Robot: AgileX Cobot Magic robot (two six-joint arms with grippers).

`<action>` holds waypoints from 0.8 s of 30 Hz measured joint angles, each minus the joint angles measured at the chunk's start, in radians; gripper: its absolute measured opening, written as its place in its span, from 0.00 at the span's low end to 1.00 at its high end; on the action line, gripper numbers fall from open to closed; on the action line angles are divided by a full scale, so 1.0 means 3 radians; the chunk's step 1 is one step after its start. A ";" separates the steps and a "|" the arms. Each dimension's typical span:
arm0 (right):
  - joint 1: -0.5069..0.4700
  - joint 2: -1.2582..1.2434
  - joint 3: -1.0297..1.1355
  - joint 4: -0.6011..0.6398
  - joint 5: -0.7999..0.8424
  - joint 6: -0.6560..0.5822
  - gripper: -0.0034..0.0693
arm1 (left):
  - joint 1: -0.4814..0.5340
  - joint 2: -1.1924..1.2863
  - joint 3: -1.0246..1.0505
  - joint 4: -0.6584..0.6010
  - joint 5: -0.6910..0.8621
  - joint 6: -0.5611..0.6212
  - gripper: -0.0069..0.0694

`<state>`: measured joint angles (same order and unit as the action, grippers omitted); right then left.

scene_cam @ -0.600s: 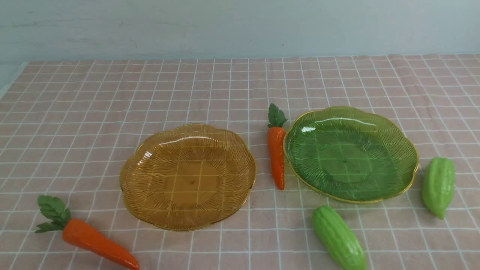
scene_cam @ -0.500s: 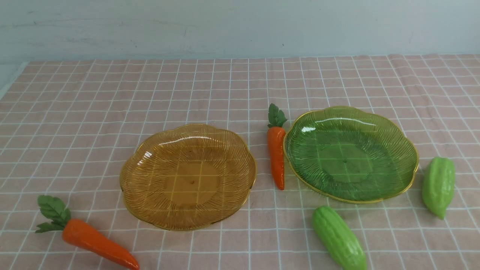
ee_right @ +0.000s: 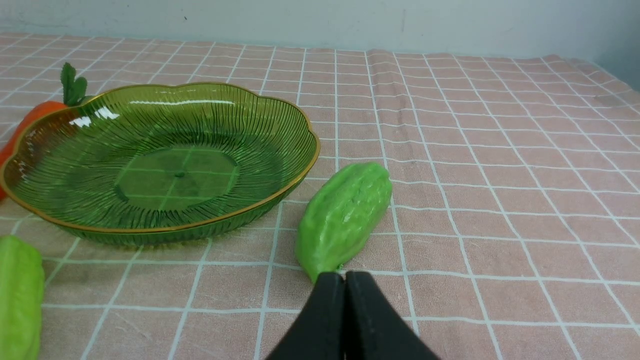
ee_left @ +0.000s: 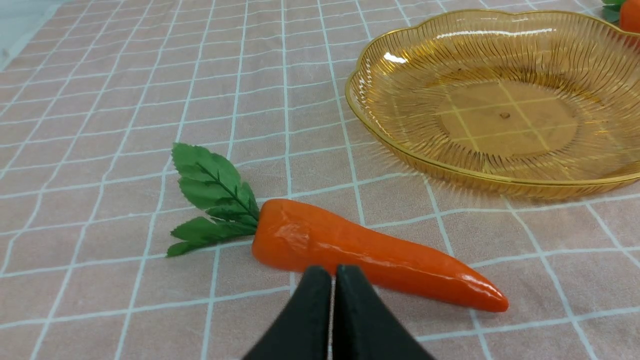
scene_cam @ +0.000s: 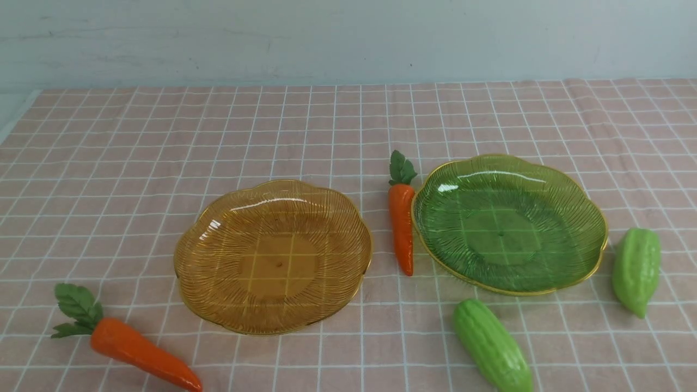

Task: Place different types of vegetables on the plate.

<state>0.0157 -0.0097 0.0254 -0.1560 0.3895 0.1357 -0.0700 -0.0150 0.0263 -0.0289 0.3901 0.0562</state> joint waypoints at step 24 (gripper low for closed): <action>0.0000 0.0000 0.0021 0.0706 -0.0791 0.0407 0.02 | 0.0000 0.0053 -0.0497 -0.2554 -0.1505 -0.0391 0.09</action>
<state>0.0157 -0.0097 0.0318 0.0557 0.1521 0.2577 -0.0700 0.0009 -0.1229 -0.7951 -0.0614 -0.0610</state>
